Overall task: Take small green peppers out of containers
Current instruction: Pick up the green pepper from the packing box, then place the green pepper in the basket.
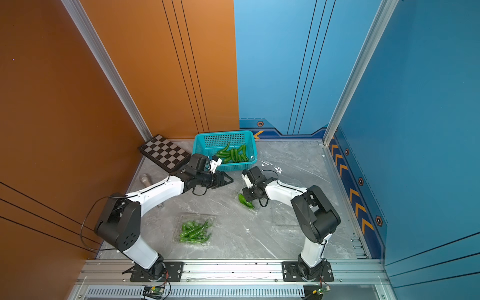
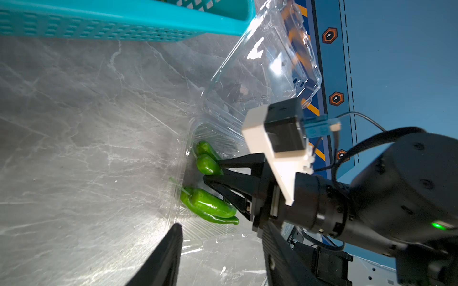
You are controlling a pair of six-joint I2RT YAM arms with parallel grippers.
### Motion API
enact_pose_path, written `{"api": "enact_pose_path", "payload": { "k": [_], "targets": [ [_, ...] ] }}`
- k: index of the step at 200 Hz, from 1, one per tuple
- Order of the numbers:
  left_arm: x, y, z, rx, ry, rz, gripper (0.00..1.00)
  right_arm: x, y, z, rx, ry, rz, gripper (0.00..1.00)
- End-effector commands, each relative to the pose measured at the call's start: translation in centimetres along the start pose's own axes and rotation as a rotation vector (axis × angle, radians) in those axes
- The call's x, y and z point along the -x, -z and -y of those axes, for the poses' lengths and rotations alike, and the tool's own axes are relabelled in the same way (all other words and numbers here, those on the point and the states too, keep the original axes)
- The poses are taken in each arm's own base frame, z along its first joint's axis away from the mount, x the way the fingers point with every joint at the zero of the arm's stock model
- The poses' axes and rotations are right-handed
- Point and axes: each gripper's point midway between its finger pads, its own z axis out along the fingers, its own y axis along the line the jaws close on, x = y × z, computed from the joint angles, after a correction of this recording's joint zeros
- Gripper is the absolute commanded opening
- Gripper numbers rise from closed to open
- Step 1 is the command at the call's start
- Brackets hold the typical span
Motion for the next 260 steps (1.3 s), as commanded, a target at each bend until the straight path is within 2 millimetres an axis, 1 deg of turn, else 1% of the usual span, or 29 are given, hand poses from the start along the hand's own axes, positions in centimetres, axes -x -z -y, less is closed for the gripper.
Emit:
{"api": "enact_pose_path", "payload": {
  "k": [1,17,54,124,170,185,200,220,233,241,245,255,258,259,260],
  "targets": [
    [0.2,0.4,-0.8,0.022,0.002,0.010,0.54,1.6,2.7,-0.4,-0.012,0.026,0.060,0.04],
    [0.4,0.5,-0.8,0.022,0.004,0.013,0.54,2.1,3.7,-0.4,-0.016,0.025,0.085,0.04],
    [0.8,0.5,-0.8,0.021,0.004,0.019,0.54,2.8,5.2,-0.3,-0.033,0.027,0.118,0.03],
    [0.9,0.6,-1.1,0.030,0.005,0.026,0.54,6.5,8.3,-0.9,-0.015,0.039,0.229,0.04],
    [1.0,0.2,-1.2,0.029,0.010,0.018,0.54,10.3,9.4,-1.2,-0.010,0.069,0.297,0.04],
    [1.1,0.2,-1.1,0.027,0.008,0.019,0.54,12.2,9.6,-1.2,-0.006,0.084,0.333,0.04],
    [1.2,0.1,-1.0,0.025,0.007,0.018,0.54,14.1,9.1,-1.0,0.003,0.093,0.347,0.04],
    [1.1,0.2,-0.8,0.019,0.005,0.017,0.54,16.9,7.9,0.0,0.014,0.086,0.367,0.04],
    [1.0,0.3,-0.7,0.016,0.006,0.014,0.54,18.8,6.2,0.9,0.020,0.069,0.375,0.05],
    [0.9,0.4,-0.7,0.016,0.006,0.016,0.54,20.3,5.4,1.6,0.019,0.061,0.390,0.05],
    [0.8,0.4,-0.7,0.017,0.006,0.015,0.54,20.8,4.6,2.1,0.014,0.052,0.387,0.05],
    [0.7,0.6,-0.8,0.019,0.009,0.015,0.54,22.4,3.3,2.9,0.025,0.033,0.394,0.05],
    [0.7,0.6,-0.9,0.021,0.010,0.014,0.54,22.9,3.3,3.0,0.030,0.029,0.404,0.06],
    [0.7,0.6,-0.9,0.020,0.008,0.014,0.54,22.7,2.6,3.3,0.030,0.024,0.390,0.06],
    [0.7,0.7,-0.8,0.021,0.008,0.015,0.54,23.1,2.4,3.3,0.032,0.023,0.396,0.06]
  ]
}}
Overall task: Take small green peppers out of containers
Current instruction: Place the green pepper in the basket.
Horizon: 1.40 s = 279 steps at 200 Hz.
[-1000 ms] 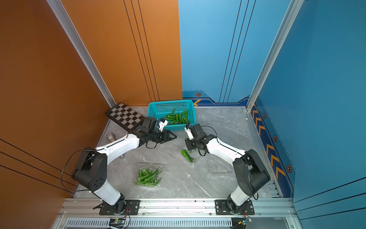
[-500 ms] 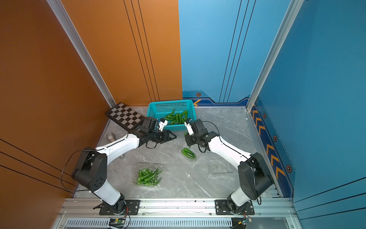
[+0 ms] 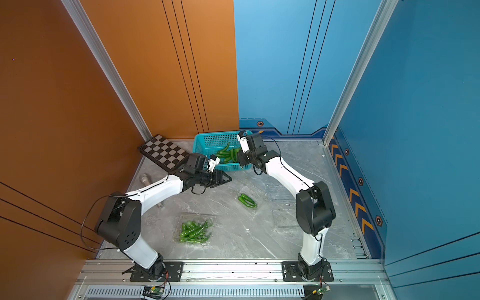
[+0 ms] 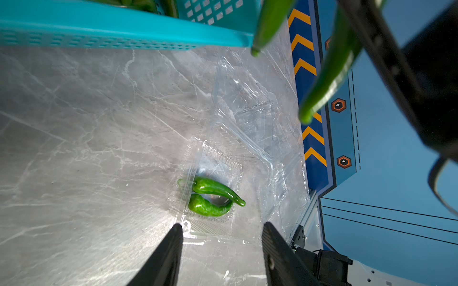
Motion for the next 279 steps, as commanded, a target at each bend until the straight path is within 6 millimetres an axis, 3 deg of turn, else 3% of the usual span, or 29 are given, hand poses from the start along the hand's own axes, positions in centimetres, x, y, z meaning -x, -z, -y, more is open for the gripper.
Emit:
{"api": "enact_pose_path", "payload": {
  "k": [1,14,32,59,97,115,117,124,167,194,212,242,279],
  "targets": [
    [0.1,0.6,-0.2,0.012,-0.006,0.005,0.54,1.4,-4.1,2.0,0.022,-0.028,0.010,0.06],
    [0.0,0.8,-0.1,0.014,-0.005,0.006,0.54,2.0,-6.2,3.2,0.013,-0.042,0.010,0.14],
    [0.0,1.1,0.5,0.003,-0.008,0.005,0.54,2.9,-8.3,4.2,0.014,-0.054,0.021,0.38],
    [-0.3,1.2,0.6,0.006,-0.012,-0.002,0.54,3.5,-9.2,5.1,0.010,-0.061,0.011,0.48],
    [-0.7,1.3,0.2,0.022,-0.007,0.001,0.54,3.5,-5.8,4.4,0.000,-0.029,0.003,0.53],
    [-0.6,1.5,0.0,0.026,-0.004,0.006,0.54,3.1,-2.1,3.4,-0.015,0.000,0.006,0.54],
    [-0.6,1.5,0.0,0.027,-0.004,0.008,0.54,2.3,-2.2,3.3,-0.016,0.001,-0.010,0.54],
    [-0.6,1.6,0.0,0.028,-0.003,0.011,0.54,2.8,0.2,2.5,-0.011,0.010,0.011,0.54],
    [0.3,2.2,-0.5,0.032,-0.001,0.032,0.54,-6.6,6.5,-0.6,0.042,-0.022,-0.136,0.54],
    [0.5,1.9,-0.5,0.030,0.000,0.029,0.54,-13.9,8.1,-1.8,0.050,-0.045,-0.258,0.53],
    [0.3,1.7,-0.5,0.031,-0.004,0.022,0.54,-17.3,8.4,-2.5,0.039,-0.045,-0.309,0.52],
    [-0.2,1.3,-0.5,0.037,-0.008,0.010,0.54,-20.4,7.6,-2.8,0.036,-0.035,-0.375,0.49],
    [-0.6,1.0,-0.4,0.043,-0.013,0.006,0.54,-21.4,6.0,-3.5,0.060,-0.020,-0.410,0.49]
  ]
}}
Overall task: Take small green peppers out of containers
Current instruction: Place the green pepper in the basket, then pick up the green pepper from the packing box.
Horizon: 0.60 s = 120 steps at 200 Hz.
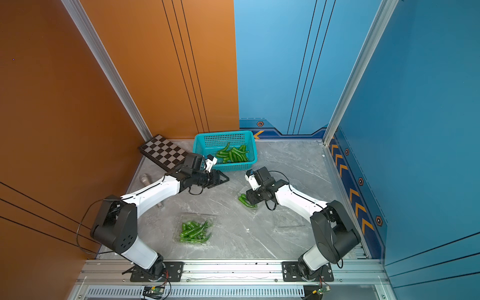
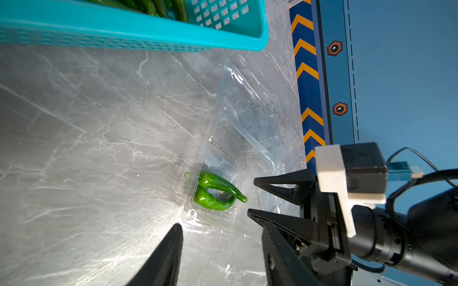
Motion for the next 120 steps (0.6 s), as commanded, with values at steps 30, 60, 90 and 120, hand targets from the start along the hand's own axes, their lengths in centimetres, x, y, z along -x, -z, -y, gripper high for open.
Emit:
{"api": "enact_pose_path", "payload": {
  "k": [30,60,90,120],
  "targets": [
    [-0.8,-0.3,-0.3,0.026,-0.024,-0.015,0.55,0.3,-3.1,0.1,-0.018,0.021,-0.049,0.49],
    [-1.1,-0.3,-0.3,0.028,-0.023,-0.018,0.56,1.0,-4.4,0.5,-0.041,0.034,-0.063,0.49],
    [-1.3,-0.3,-0.4,0.029,-0.023,-0.021,0.56,1.2,-5.2,0.7,-0.045,0.040,-0.073,0.49],
    [-1.3,-0.3,-0.4,0.030,-0.023,-0.021,0.56,1.1,-5.9,1.4,-0.065,0.034,-0.085,0.49]
  ]
}}
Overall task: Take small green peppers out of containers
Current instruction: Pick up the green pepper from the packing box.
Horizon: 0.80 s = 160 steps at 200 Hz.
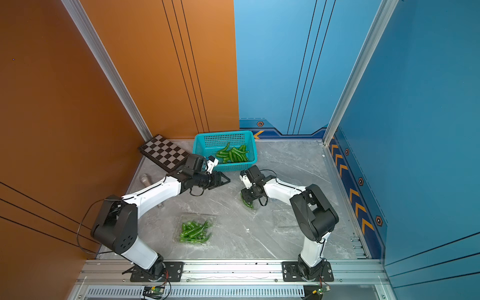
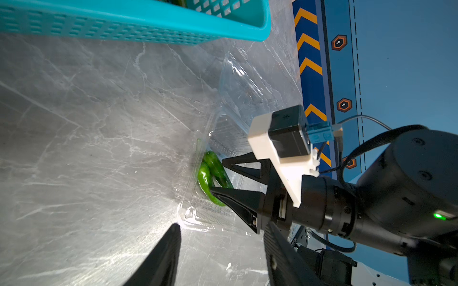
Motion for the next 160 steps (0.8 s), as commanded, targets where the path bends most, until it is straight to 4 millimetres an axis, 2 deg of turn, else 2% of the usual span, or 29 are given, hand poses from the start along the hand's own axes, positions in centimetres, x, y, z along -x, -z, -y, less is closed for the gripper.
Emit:
{"api": "enact_pose_path", "payload": {
  "k": [1,65,120,137,160],
  "targets": [
    [-0.7,0.0,-0.4,0.021,-0.020,-0.010,0.56,0.4,-0.6,0.8,-0.036,0.017,-0.002,0.49],
    [-0.5,0.2,-0.4,0.021,-0.018,-0.005,0.56,0.2,-1.3,1.3,-0.004,-0.033,-0.017,0.43],
    [-0.5,0.1,-0.6,0.023,-0.015,-0.006,0.56,-0.1,-1.7,1.2,0.009,-0.050,-0.032,0.43],
    [-0.4,0.1,-0.6,0.023,-0.014,-0.005,0.56,0.1,-1.5,1.1,0.019,-0.059,-0.027,0.32],
    [-0.4,-0.1,-0.5,0.019,-0.016,-0.011,0.56,0.3,-1.0,1.4,0.021,-0.082,-0.014,0.32]
  ]
}}
